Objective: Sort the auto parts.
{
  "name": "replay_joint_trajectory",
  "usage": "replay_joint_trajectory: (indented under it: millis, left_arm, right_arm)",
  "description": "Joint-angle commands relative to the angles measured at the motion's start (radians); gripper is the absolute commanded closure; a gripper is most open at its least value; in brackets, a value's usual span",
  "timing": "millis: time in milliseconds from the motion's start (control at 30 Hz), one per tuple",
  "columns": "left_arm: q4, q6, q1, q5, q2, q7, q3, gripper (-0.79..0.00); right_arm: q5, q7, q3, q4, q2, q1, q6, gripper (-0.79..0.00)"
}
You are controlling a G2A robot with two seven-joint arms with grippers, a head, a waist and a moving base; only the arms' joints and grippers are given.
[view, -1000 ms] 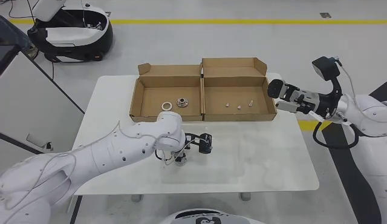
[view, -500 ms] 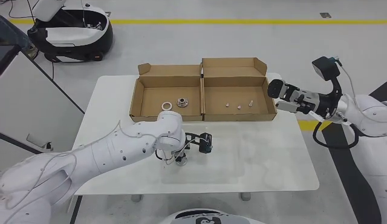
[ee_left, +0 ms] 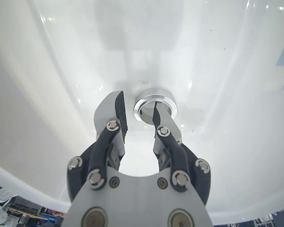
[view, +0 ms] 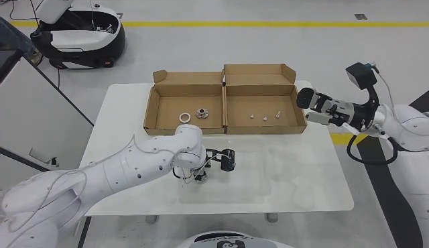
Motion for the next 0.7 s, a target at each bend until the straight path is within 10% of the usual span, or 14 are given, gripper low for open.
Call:
replay_joint_trajectory:
  millis: [0, 400, 567, 667]
  left_arm:
    - [0.007, -0.001, -0.001, 0.000, -0.001, 0.001, 0.000, -0.283]
    - [0.023, -0.003, 0.003, -0.013, -0.006, 0.003, 0.000, -0.283]
    - [0.042, -0.012, 0.019, 0.012, -0.019, 0.012, 0.000, 0.000]
    - [0.052, -0.014, 0.020, 0.017, -0.026, 0.014, 0.000, 0.000]
  right_arm:
    - [0.000, 0.000, 0.000, 0.000, 0.000, 0.000, 0.000, -0.785]
    - [0.000, 0.000, 0.000, 0.000, 0.000, 0.000, 0.000, -0.785]
    - [0.000, 0.000, 0.000, 0.000, 0.000, 0.000, 0.000, -0.785]
    - [0.000, 0.000, 0.000, 0.000, 0.000, 0.000, 0.000, -0.785]
